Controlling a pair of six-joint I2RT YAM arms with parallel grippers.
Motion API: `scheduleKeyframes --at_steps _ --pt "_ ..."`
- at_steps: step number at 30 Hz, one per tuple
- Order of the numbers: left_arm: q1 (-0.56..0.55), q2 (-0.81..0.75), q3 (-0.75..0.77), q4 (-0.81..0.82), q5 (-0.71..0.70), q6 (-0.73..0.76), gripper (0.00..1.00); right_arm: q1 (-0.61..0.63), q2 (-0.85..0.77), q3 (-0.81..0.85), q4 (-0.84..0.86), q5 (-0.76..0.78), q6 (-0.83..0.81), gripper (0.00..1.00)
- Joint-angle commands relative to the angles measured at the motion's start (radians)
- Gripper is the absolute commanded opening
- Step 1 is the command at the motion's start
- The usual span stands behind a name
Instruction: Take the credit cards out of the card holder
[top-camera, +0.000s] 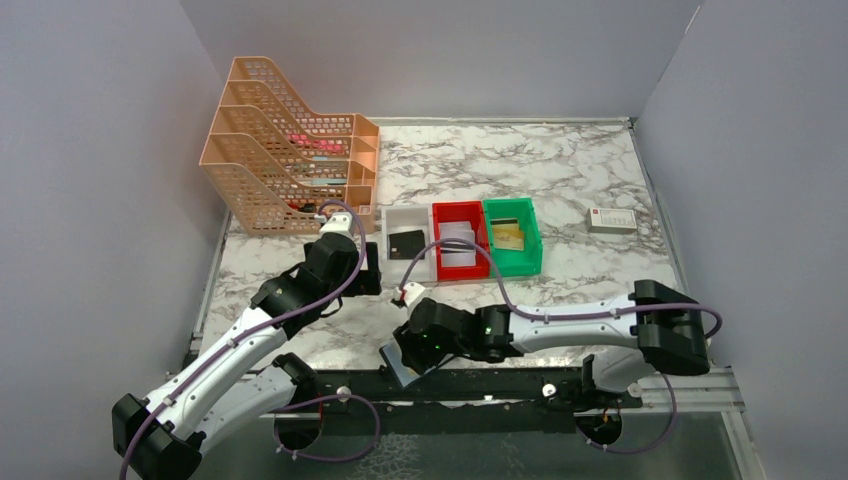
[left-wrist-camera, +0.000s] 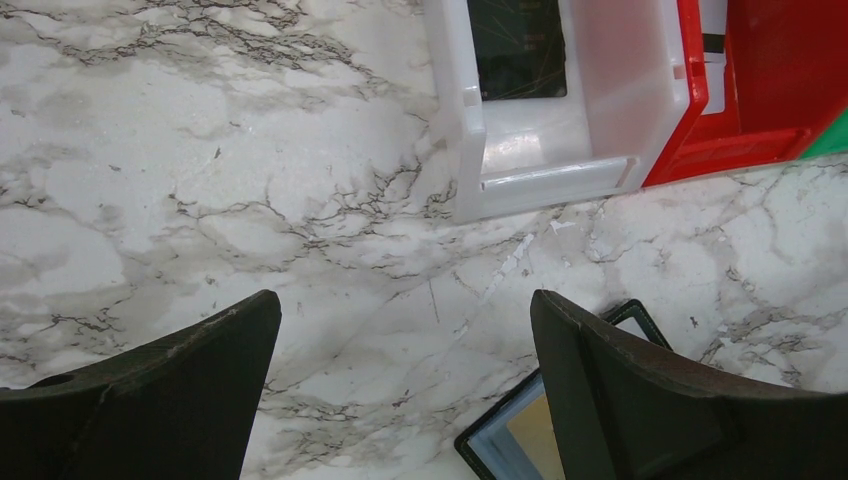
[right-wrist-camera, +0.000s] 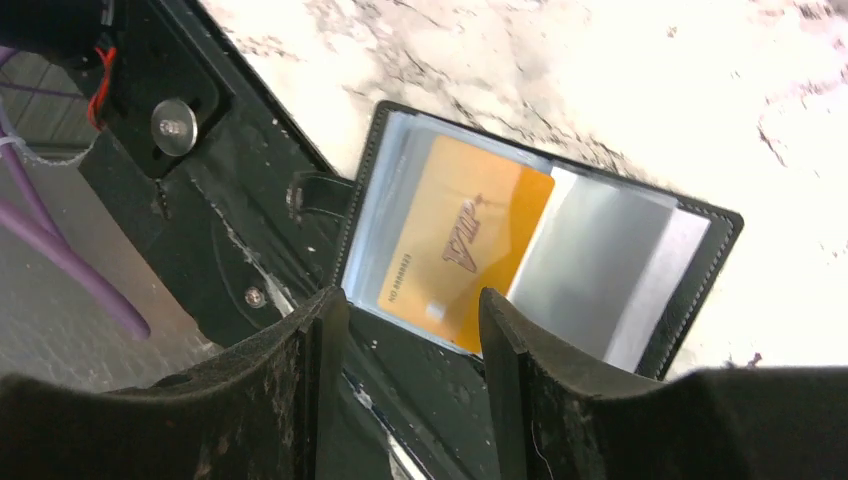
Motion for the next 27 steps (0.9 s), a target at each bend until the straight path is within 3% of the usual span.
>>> scheduleKeyframes --at_steps 1,11,18,22,27 --pt "0.004 -0.049 -0.023 0.036 0.067 -0.068 0.98 -0.039 -0.047 -0.081 0.034 0.042 0.069 0.56" --pt "-0.004 -0.107 -0.178 0.091 0.304 -0.336 0.86 -0.133 -0.018 -0.199 0.226 -0.186 0.077 0.56" --pt "-0.166 -0.077 -0.226 0.12 0.192 -0.471 0.83 -0.193 0.01 -0.25 0.285 -0.248 0.091 0.56" --pt "-0.326 -0.009 -0.236 0.135 0.102 -0.543 0.83 -0.238 0.042 -0.266 0.239 -0.185 0.113 0.56" --pt "-0.4 0.045 -0.226 0.144 0.049 -0.575 0.83 -0.271 0.039 -0.324 0.208 -0.09 0.154 0.56"
